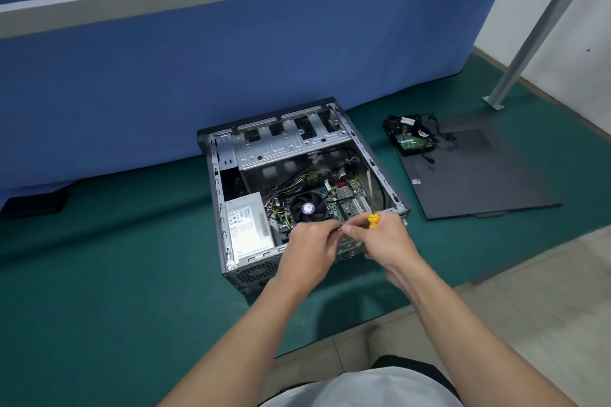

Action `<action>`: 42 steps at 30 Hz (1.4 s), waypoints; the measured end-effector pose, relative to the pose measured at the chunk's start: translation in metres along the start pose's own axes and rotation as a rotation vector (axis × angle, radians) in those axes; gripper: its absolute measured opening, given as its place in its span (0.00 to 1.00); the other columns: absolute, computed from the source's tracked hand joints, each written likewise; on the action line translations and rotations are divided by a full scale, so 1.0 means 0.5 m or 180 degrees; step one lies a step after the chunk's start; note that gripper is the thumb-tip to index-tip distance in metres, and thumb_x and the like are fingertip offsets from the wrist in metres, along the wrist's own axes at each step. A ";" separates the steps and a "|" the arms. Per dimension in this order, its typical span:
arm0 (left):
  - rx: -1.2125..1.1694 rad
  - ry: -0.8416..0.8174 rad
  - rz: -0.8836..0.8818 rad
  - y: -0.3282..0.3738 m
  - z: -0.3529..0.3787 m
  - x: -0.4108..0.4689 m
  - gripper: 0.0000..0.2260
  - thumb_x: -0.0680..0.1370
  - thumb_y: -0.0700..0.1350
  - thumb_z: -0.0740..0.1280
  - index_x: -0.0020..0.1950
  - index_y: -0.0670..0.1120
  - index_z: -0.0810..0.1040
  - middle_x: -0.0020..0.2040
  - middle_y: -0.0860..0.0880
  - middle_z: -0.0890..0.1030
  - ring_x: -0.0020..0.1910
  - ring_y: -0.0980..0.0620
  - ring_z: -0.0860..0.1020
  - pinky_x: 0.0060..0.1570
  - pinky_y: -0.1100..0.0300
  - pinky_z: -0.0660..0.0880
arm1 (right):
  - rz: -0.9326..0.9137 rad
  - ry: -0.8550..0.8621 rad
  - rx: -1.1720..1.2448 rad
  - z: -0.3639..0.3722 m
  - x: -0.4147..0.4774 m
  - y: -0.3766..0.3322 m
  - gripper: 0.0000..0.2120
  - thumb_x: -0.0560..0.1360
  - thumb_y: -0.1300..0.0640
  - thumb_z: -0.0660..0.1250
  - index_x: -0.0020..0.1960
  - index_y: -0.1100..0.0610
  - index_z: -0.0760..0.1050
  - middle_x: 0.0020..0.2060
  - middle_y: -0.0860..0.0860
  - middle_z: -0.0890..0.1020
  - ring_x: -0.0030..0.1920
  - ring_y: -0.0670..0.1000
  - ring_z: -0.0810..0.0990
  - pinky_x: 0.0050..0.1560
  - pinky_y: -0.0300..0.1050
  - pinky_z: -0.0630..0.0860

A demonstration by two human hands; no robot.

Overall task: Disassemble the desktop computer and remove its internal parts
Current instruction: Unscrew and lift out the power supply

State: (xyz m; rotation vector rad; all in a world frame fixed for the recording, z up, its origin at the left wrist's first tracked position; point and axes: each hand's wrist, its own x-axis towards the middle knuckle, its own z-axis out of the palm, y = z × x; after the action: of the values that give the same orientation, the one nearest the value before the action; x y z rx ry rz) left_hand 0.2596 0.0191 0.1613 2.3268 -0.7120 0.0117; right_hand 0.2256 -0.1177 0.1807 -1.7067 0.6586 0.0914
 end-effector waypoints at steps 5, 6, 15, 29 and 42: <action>-0.0137 0.0199 -0.0626 0.024 0.054 0.086 0.15 0.80 0.48 0.66 0.64 0.43 0.78 0.47 0.47 0.85 0.43 0.50 0.83 0.49 0.52 0.80 | -0.0426 0.0298 -0.0209 -0.115 0.104 -0.026 0.05 0.71 0.57 0.74 0.38 0.50 0.82 0.33 0.44 0.84 0.38 0.48 0.82 0.37 0.43 0.76; 0.0000 0.0339 -0.0842 0.027 0.070 0.105 0.15 0.81 0.50 0.64 0.64 0.44 0.78 0.45 0.48 0.85 0.41 0.51 0.82 0.46 0.53 0.80 | -0.0523 0.0377 -0.0337 -0.146 0.138 -0.036 0.05 0.71 0.56 0.74 0.37 0.49 0.81 0.33 0.43 0.83 0.39 0.46 0.82 0.38 0.41 0.76; 0.1175 0.0048 -0.2412 0.024 0.173 0.182 0.13 0.82 0.53 0.58 0.58 0.50 0.78 0.43 0.48 0.81 0.38 0.45 0.76 0.39 0.53 0.71 | -0.0490 0.0027 -0.2343 -0.254 0.509 -0.006 0.08 0.74 0.54 0.69 0.49 0.56 0.81 0.48 0.60 0.81 0.49 0.61 0.79 0.52 0.53 0.78; 0.1388 -0.0354 -0.3044 0.012 0.183 0.194 0.11 0.79 0.55 0.61 0.56 0.56 0.79 0.47 0.47 0.83 0.47 0.41 0.79 0.40 0.55 0.65 | -0.0688 -0.0050 -0.3194 -0.153 0.775 0.034 0.13 0.71 0.57 0.65 0.54 0.60 0.78 0.53 0.63 0.79 0.52 0.66 0.79 0.51 0.53 0.75; 0.1355 -0.0263 -0.3100 0.011 0.185 0.195 0.11 0.79 0.55 0.60 0.55 0.56 0.79 0.48 0.47 0.83 0.47 0.41 0.78 0.40 0.55 0.65 | -0.0432 -0.0200 -0.2700 -0.164 0.748 0.019 0.17 0.70 0.50 0.66 0.56 0.57 0.74 0.54 0.60 0.78 0.53 0.64 0.77 0.49 0.51 0.73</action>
State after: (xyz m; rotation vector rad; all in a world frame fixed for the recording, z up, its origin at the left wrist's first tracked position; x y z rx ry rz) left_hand 0.3229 -0.0898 0.1140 2.8553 0.4922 -0.4025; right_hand 0.5098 -0.3338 0.0415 -2.5434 0.4757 0.3671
